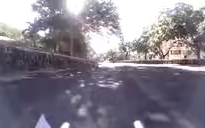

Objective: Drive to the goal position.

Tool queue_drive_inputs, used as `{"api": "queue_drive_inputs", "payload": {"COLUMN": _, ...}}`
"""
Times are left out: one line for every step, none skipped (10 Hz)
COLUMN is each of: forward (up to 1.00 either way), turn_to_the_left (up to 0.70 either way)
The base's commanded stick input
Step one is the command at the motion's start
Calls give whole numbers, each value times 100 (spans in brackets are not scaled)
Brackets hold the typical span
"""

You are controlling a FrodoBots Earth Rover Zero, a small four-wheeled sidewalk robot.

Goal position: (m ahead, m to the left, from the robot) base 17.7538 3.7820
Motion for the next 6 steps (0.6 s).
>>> {"api": "queue_drive_inputs", "payload": {"forward": 70, "turn_to_the_left": -20}}
{"api": "queue_drive_inputs", "payload": {"forward": 70, "turn_to_the_left": -15}}
{"api": "queue_drive_inputs", "payload": {"forward": 70, "turn_to_the_left": -10}}
{"api": "queue_drive_inputs", "payload": {"forward": 70, "turn_to_the_left": -4}}
{"api": "queue_drive_inputs", "payload": {"forward": 70, "turn_to_the_left": 0}}
{"api": "queue_drive_inputs", "payload": {"forward": 70, "turn_to_the_left": 0}}
